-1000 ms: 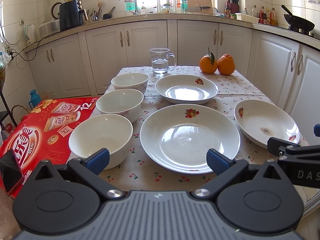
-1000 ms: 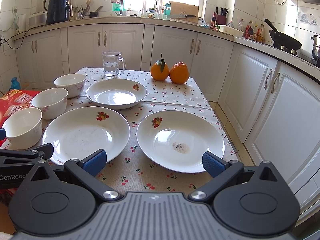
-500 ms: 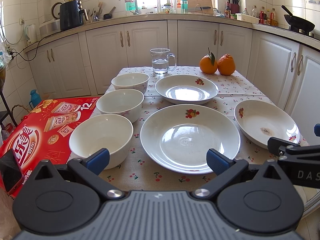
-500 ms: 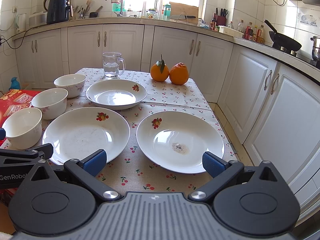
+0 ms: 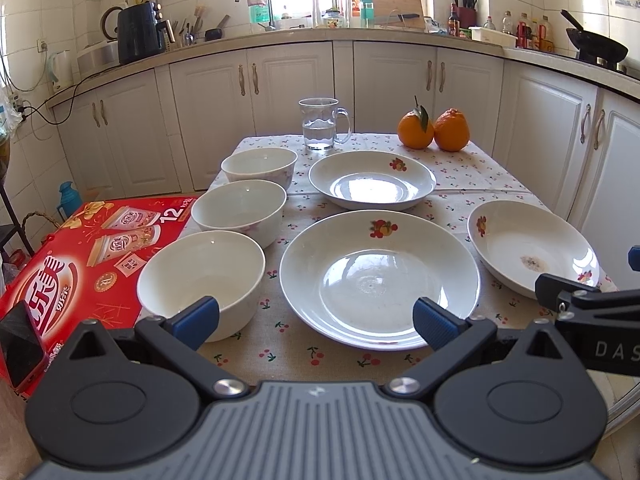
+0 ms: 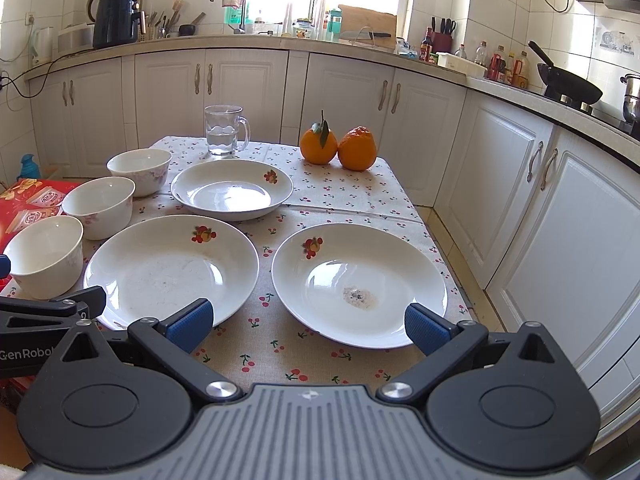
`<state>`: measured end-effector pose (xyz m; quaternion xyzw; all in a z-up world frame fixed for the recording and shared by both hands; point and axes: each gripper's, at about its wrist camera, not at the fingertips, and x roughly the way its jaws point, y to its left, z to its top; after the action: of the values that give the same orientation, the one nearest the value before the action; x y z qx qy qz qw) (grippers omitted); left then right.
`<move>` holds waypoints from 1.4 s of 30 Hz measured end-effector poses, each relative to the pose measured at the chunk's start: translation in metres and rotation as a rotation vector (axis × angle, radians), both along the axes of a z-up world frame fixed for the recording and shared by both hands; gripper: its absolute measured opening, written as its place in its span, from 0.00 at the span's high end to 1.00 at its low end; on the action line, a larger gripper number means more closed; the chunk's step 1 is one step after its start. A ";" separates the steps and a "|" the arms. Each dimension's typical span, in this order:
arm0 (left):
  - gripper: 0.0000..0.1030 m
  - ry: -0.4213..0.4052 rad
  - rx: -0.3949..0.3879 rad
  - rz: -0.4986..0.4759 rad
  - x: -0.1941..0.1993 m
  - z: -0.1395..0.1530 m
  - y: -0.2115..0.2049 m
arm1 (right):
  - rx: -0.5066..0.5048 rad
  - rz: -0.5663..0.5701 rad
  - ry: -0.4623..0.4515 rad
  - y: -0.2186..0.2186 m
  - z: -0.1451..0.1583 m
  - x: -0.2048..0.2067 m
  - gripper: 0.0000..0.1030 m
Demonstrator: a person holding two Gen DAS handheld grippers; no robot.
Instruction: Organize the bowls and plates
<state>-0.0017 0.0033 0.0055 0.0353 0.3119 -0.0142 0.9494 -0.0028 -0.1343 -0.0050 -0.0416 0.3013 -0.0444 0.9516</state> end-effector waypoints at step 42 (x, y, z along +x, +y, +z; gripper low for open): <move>0.01 -0.002 -0.034 -0.336 0.076 0.020 -0.033 | -0.076 0.144 0.020 -0.081 -0.025 0.012 0.00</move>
<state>0.0745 -0.0297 0.0257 0.0709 0.3003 -0.1777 0.9345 0.0094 -0.2150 -0.0295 -0.0995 0.3052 0.0130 0.9470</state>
